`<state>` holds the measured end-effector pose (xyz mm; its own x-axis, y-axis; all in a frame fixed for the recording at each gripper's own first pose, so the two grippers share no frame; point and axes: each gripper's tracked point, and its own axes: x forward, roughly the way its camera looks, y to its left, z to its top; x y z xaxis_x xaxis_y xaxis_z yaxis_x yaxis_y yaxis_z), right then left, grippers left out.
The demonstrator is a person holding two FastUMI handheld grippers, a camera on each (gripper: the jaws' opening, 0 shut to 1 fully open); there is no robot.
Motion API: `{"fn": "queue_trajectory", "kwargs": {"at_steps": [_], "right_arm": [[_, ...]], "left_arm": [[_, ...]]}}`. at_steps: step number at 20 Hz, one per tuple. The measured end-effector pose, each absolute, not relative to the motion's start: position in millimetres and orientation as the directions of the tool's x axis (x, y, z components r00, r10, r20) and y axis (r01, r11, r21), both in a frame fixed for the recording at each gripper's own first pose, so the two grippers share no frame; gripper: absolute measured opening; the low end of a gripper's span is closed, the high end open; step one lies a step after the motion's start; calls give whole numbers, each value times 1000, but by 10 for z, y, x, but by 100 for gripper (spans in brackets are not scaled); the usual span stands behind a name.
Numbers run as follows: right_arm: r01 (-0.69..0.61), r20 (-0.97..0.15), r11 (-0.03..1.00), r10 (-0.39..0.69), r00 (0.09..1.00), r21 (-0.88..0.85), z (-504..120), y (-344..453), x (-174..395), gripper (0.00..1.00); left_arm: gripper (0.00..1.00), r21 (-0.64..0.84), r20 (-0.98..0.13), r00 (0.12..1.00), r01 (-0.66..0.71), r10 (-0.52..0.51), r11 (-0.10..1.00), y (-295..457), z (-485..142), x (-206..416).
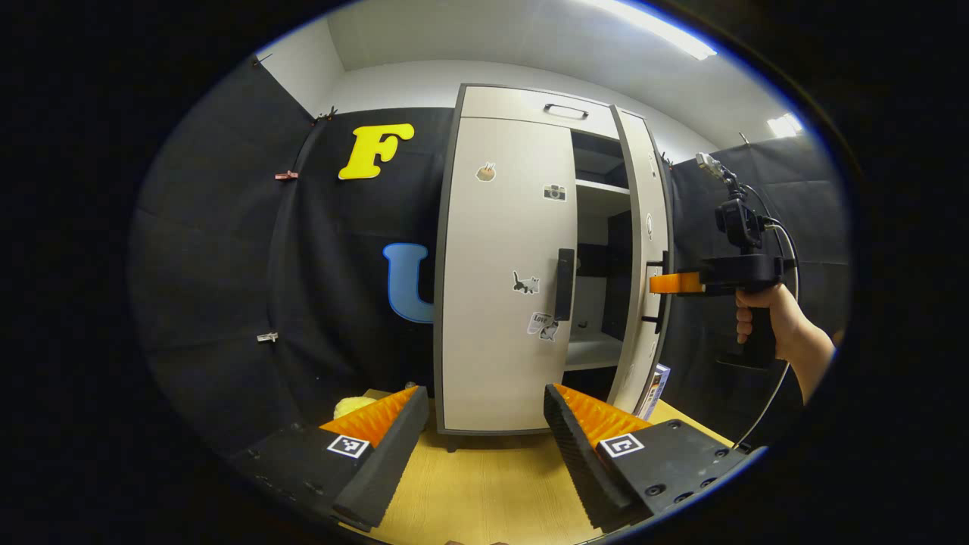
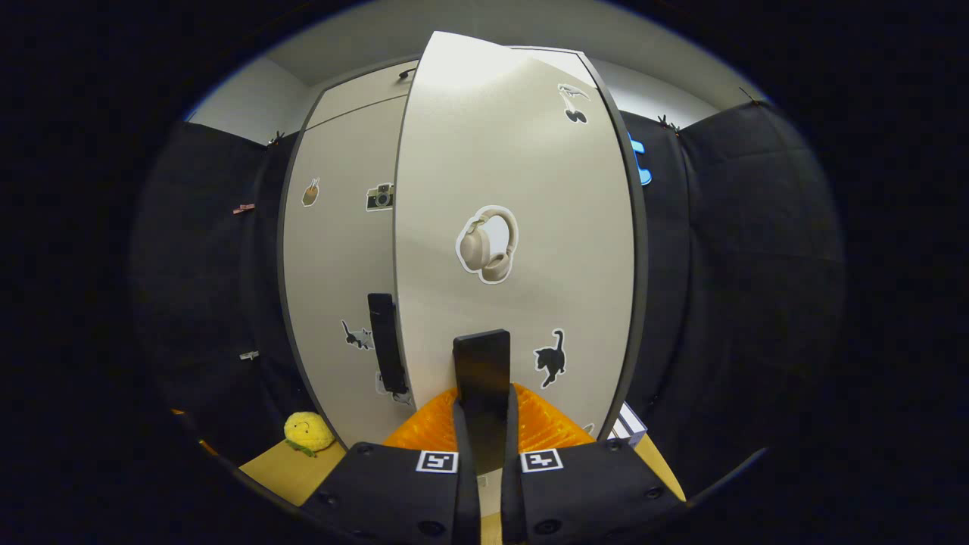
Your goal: Open the right door of the double-door shoe cabinet with the right hand, and open the left door with the left hand.
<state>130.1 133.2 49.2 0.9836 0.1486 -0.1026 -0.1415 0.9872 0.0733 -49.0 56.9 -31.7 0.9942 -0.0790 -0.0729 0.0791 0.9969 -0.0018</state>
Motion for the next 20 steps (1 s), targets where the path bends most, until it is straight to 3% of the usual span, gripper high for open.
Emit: {"fn": "queue_trajectory", "kwargs": {"at_steps": [14, 20], "right_arm": [[43, -141, 998, -50, 989, -56, 491, 216, 932, 13], [64, -163, 994, -49, 985, 87, 432, -254, 884, 6]], "left_arm": [[95, 23, -63, 984, 166, -164, 986, -50, -258, -464], [95, 16, -59, 976, 209, -208, 978, -377, -229, -352]]}}
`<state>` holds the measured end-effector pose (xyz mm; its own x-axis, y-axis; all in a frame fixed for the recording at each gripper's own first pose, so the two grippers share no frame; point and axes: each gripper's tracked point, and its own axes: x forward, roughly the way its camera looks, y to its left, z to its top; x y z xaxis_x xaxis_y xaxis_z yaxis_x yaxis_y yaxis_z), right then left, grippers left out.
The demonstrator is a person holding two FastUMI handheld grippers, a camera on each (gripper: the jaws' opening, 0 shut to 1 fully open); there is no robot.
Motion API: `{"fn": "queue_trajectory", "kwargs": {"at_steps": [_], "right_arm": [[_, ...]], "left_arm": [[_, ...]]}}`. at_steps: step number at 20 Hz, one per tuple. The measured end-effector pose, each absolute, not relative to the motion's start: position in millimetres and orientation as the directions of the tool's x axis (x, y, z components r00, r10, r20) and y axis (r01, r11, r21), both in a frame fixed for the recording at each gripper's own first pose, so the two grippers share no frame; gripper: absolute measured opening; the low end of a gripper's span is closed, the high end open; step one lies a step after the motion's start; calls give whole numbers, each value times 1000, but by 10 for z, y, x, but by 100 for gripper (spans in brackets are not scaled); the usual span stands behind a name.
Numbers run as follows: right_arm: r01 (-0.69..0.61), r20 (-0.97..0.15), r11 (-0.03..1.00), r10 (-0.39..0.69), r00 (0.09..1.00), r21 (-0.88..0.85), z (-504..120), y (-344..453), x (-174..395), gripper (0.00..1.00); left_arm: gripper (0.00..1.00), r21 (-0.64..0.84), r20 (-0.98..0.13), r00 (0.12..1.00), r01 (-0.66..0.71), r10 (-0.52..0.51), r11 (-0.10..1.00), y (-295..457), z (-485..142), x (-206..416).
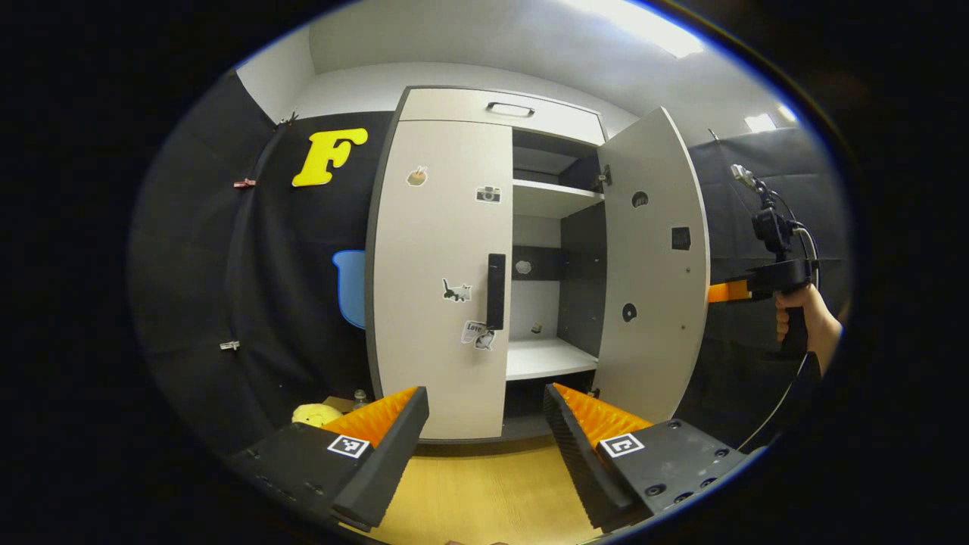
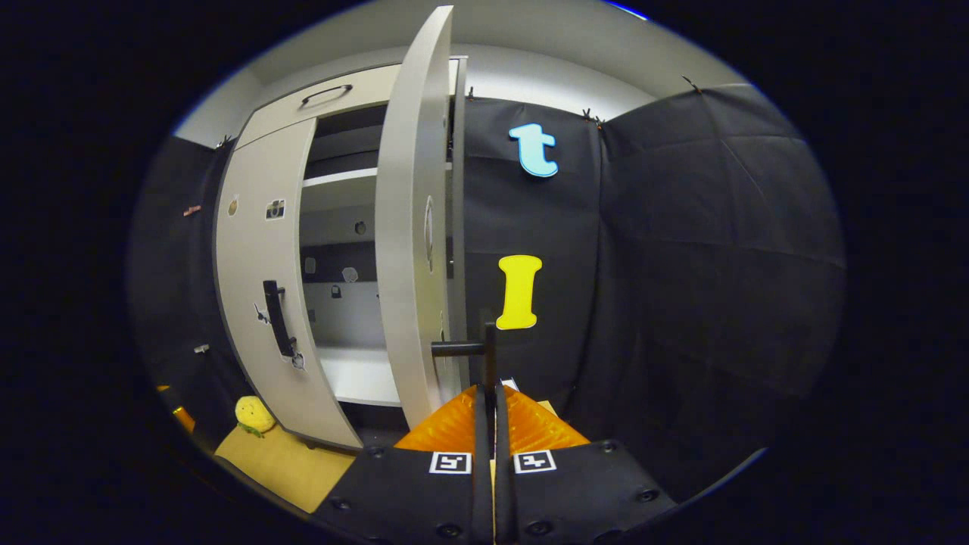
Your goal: Open the right door of the double-door shoe cabinet with the right hand, and open the left door with the left hand.
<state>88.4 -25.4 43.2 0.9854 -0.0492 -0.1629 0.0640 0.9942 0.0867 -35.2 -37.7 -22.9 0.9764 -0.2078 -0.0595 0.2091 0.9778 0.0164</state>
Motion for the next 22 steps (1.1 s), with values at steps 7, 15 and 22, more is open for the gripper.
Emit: {"fn": "queue_trajectory", "kwargs": {"at_steps": [7, 15, 22], "right_arm": [[36, -174, 998, -26, 984, 55, 259, -319, 650, 12], [-3, -135, 1000, 5, 991, 16, 160, 46, 114, 9], [-72, -30, 997, 73, 997, 42, 285, 827, 50, 33]], "left_arm": [[95, 29, -52, 973, 227, -225, 974, -550, -202, -328], [95, 10, -73, 971, 231, -230, 973, -491, -291, -297], [95, 9, -70, 968, 243, -242, 970, -289, -314, -316]]}}
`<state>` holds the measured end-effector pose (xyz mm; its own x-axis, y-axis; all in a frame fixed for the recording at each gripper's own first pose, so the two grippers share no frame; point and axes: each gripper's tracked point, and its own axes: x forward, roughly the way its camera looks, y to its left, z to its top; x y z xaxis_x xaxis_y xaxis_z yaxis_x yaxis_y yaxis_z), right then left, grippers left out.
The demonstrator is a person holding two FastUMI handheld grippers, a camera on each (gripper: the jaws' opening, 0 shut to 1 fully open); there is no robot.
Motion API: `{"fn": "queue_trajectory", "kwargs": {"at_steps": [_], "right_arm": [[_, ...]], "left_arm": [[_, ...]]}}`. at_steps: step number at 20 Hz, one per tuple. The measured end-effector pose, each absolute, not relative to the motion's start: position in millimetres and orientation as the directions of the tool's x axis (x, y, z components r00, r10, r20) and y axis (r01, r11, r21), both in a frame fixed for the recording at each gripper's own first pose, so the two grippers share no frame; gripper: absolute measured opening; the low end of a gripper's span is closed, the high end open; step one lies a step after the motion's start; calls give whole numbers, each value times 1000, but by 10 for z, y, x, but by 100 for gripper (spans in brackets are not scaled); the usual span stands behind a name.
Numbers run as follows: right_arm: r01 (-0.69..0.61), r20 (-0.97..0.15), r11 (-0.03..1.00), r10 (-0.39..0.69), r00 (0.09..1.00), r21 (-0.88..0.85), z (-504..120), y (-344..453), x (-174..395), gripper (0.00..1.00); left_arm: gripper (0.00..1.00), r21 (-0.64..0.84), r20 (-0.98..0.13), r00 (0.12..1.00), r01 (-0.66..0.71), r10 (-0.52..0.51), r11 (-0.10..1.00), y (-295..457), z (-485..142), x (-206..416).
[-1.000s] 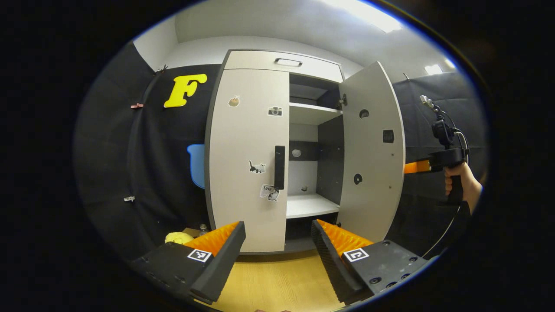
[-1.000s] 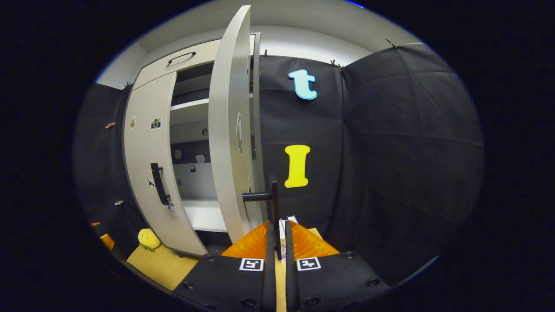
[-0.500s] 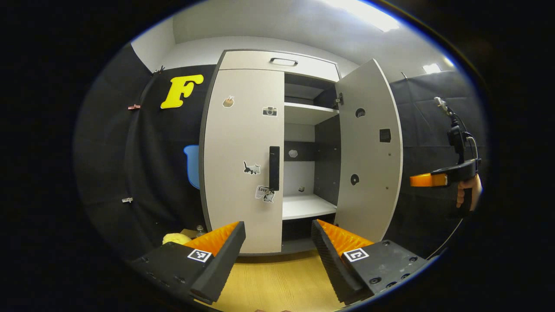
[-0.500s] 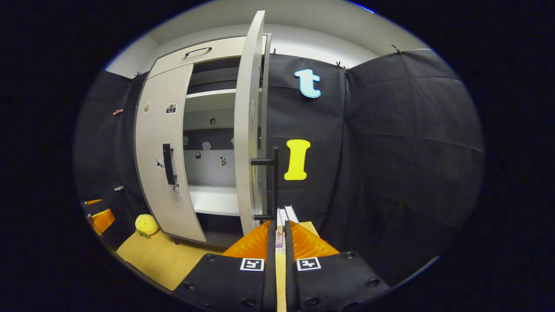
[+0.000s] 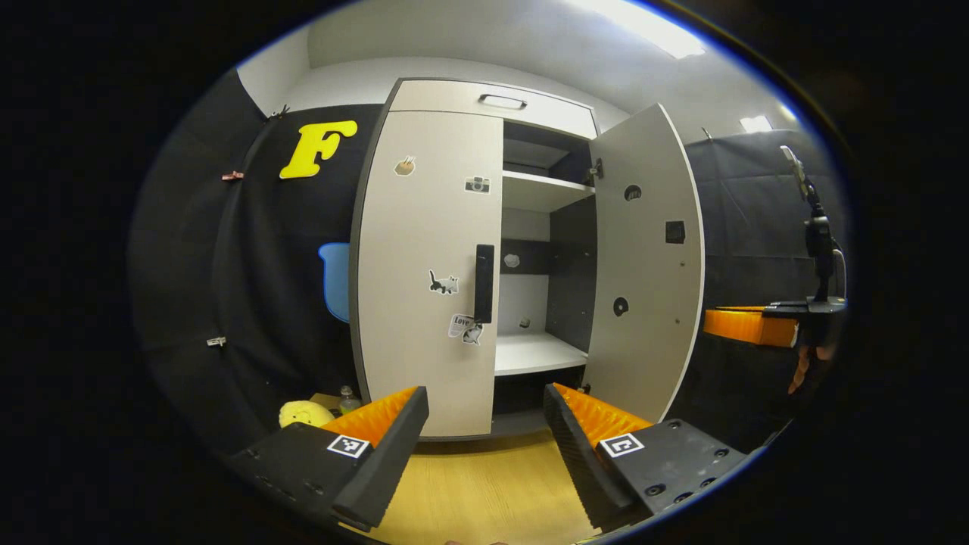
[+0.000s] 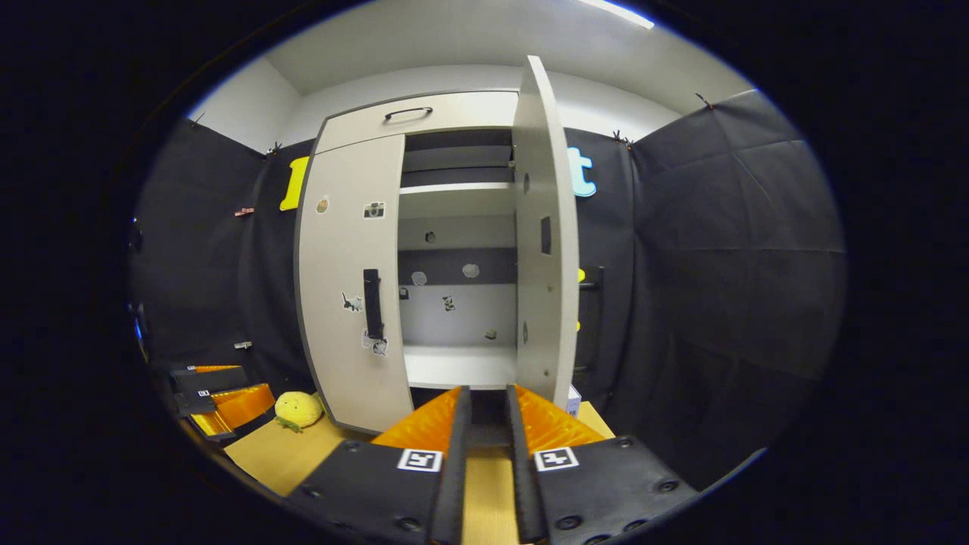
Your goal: Open the right door of the double-door shoe cabinet with the right hand, and open the left door with the left hand.
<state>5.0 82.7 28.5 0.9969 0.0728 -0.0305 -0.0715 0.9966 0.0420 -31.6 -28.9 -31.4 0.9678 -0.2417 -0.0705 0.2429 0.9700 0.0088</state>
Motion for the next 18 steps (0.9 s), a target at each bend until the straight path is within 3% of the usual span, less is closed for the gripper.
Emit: {"fn": "queue_trajectory", "kwargs": {"at_steps": [1, 2, 3, 4, 5, 7, 18], "right_arm": [[-76, -21, 997, 76, 997, 31, 316, 907, 43, 47], [-72, -18, 997, 73, 997, 24, 310, 969, 86, 49], [-83, -18, 996, 83, 996, 26, 316, 1053, 76, 61], [-91, -18, 995, 92, 996, 32, 315, 1140, 72, 67], [-94, -19, 995, 95, 995, 36, 311, 1193, 87, 82], [-99, -23, 994, 100, 995, 42, 252, 1251, 151, 96], [-87, -70, 996, 89, 994, 33, -196, 1039, 291, 98]], "left_arm": [[95, 8, -65, 969, 239, -238, 971, -236, -303, -320], [95, 4, -60, 970, 235, -234, 972, -194, -296, -320], [95, -3, -55, 971, 232, -232, 973, -155, -277, -321], [95, -9, -50, 972, 228, -228, 974, -112, -268, -304], [95, -11, -49, 973, 223, -224, 975, -76, -253, -275], [95, -7, -43, 977, 208, -208, 978, -15, -201, -214], [95, -32, -38, 987, 156, -158, 987, -217, 216, 806]]}}
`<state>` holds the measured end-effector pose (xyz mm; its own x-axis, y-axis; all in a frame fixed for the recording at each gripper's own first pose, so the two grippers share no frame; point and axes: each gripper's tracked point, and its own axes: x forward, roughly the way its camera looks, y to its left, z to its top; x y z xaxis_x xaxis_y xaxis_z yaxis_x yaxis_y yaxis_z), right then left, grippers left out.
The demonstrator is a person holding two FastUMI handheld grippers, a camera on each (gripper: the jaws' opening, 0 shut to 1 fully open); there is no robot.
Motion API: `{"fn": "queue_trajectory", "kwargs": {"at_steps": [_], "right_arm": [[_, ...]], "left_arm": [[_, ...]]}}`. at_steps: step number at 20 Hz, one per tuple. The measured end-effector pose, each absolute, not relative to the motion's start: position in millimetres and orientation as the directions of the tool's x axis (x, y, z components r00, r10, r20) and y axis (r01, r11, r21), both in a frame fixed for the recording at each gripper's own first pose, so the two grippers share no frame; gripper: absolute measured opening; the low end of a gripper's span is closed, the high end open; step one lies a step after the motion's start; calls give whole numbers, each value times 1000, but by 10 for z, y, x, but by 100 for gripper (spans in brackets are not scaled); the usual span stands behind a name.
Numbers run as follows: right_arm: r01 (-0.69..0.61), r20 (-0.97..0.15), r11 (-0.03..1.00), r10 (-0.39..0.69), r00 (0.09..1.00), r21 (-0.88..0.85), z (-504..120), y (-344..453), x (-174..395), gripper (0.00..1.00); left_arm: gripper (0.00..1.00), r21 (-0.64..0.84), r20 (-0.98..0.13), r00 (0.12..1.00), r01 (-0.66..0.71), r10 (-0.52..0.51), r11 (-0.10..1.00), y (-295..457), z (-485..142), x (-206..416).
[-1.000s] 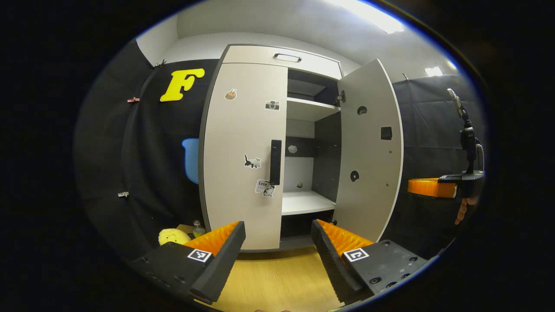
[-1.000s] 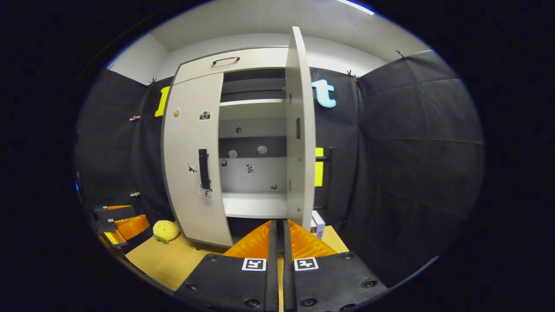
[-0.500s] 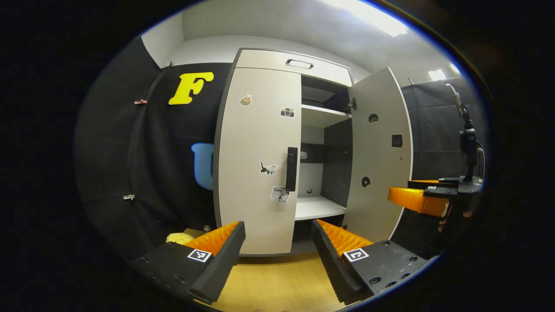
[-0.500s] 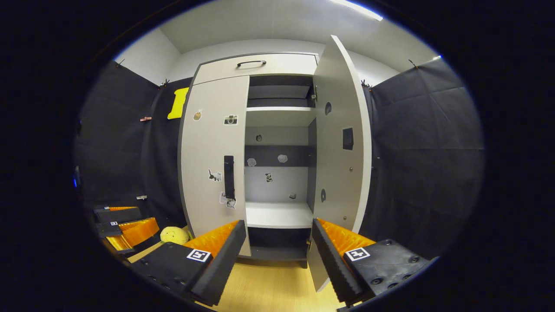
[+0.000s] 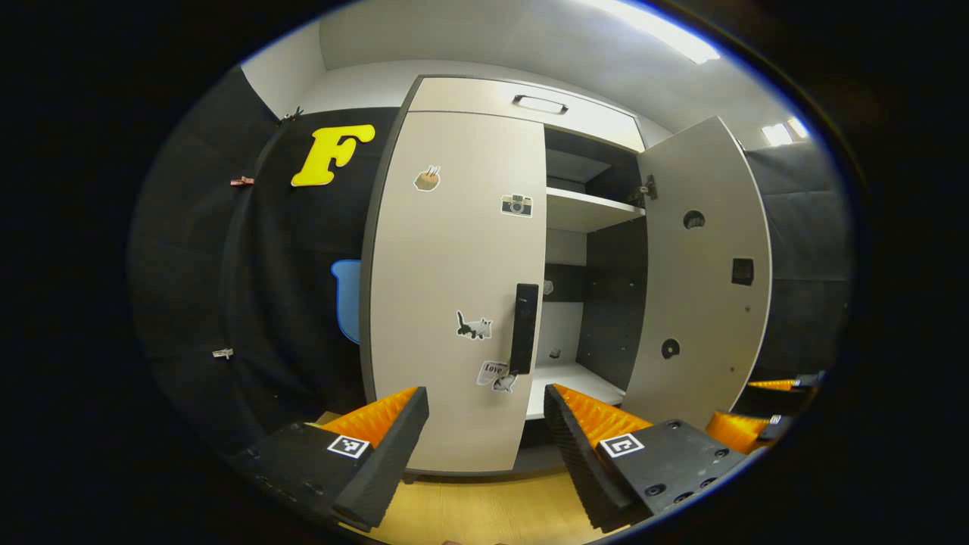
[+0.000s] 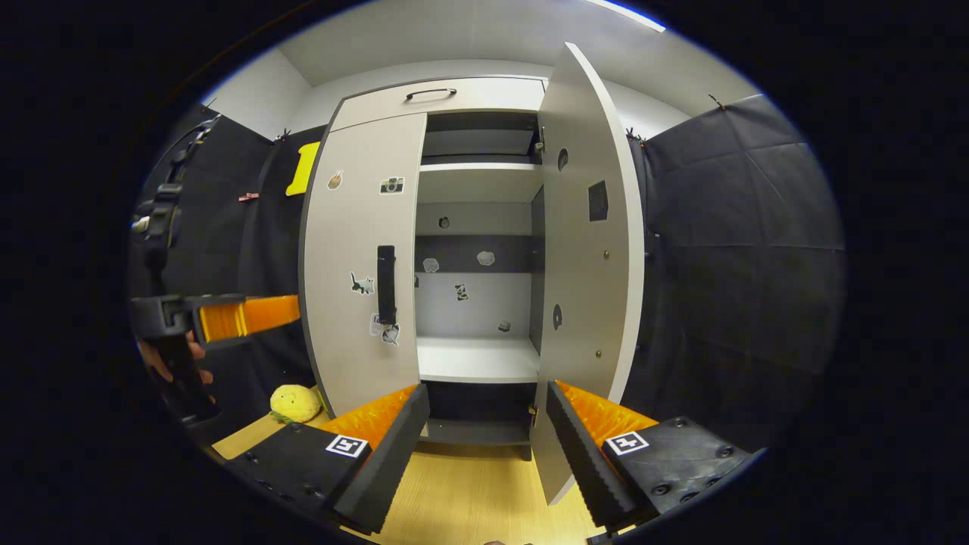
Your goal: Open the right door of the double-door shoe cabinet with the right hand, and open the left door with the left hand.
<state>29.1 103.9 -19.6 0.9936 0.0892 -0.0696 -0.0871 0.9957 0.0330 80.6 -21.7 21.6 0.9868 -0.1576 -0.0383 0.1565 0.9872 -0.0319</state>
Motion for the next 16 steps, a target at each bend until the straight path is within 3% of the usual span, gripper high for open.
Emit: {"fn": "queue_trajectory", "kwargs": {"at_steps": [10, 14, 16], "right_arm": [[-236, -103, 972, 235, 967, -1, -530, 1080, 422, 98], [-316, -119, 948, 317, 941, 24, -625, 1221, 450, 98], [-347, -125, 937, 347, 929, 23, -669, 1262, 471, 98]], "left_arm": [[92, 13, -34, 988, 151, -151, 988, -803, 411, 1919], [86, 28, -61, 992, 111, -109, 993, -880, 340, 2282], [75, 43, -70, 993, 95, -92, 995, -892, 330, 2420]]}}
